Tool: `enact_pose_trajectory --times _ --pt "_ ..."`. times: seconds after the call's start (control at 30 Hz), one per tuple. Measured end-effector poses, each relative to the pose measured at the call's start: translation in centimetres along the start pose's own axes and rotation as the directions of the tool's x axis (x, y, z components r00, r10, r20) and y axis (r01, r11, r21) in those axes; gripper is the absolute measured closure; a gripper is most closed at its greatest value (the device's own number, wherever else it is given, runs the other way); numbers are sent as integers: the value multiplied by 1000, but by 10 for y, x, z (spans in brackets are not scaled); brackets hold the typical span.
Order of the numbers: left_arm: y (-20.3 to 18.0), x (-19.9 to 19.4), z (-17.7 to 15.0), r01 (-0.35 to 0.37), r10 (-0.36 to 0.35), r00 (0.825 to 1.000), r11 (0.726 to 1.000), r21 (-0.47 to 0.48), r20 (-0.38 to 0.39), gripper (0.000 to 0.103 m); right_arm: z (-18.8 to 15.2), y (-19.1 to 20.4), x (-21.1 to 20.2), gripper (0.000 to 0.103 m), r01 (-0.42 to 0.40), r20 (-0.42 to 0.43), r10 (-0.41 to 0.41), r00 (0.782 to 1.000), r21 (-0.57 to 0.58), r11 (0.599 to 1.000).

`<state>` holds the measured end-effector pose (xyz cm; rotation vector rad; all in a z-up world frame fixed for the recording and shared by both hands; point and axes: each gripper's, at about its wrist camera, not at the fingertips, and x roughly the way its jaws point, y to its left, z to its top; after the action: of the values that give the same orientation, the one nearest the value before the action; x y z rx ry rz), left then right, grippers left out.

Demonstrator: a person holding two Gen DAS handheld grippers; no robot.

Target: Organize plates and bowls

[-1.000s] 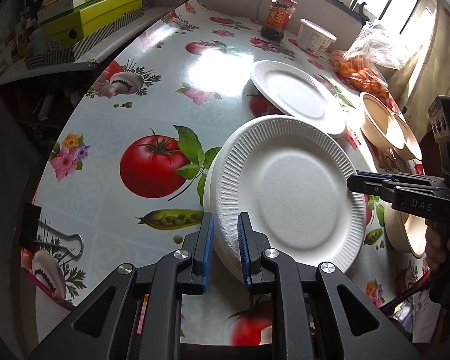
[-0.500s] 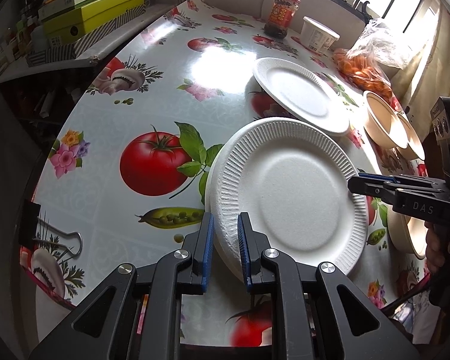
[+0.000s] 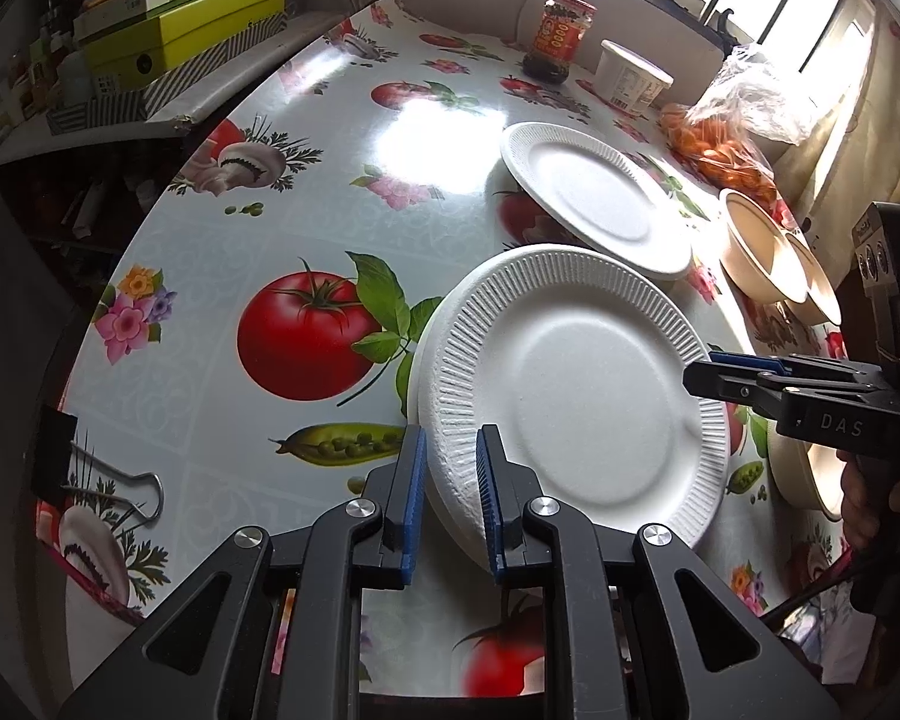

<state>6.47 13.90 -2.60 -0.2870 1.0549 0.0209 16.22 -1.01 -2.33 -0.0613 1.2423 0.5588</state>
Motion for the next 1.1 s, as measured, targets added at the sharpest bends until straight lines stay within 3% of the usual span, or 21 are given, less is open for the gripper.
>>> enact_pose_trajectory --times 0.17,0.47,0.77,0.93,1.1 --pt "3 -6 3 14 -14 1000 1000 -7 16 83 1 -4 -8 63 -2 18 2 1000 12 1000" --pt "1 -24 35 61 -59 995 998 -13 84 83 16 -18 -40 62 10 90 -13 996 25 1000" --pt "-12 -16 83 68 -69 993 998 14 98 83 56 -41 -71 61 28 185 -33 982 28 999" --pt "-22 -5 105 78 -79 993 997 23 89 83 83 -53 -78 49 1 211 -3 977 6 1000" --pt "-32 12 122 79 -81 995 996 36 59 83 109 -68 -74 48 6 202 -12 979 30 1000"
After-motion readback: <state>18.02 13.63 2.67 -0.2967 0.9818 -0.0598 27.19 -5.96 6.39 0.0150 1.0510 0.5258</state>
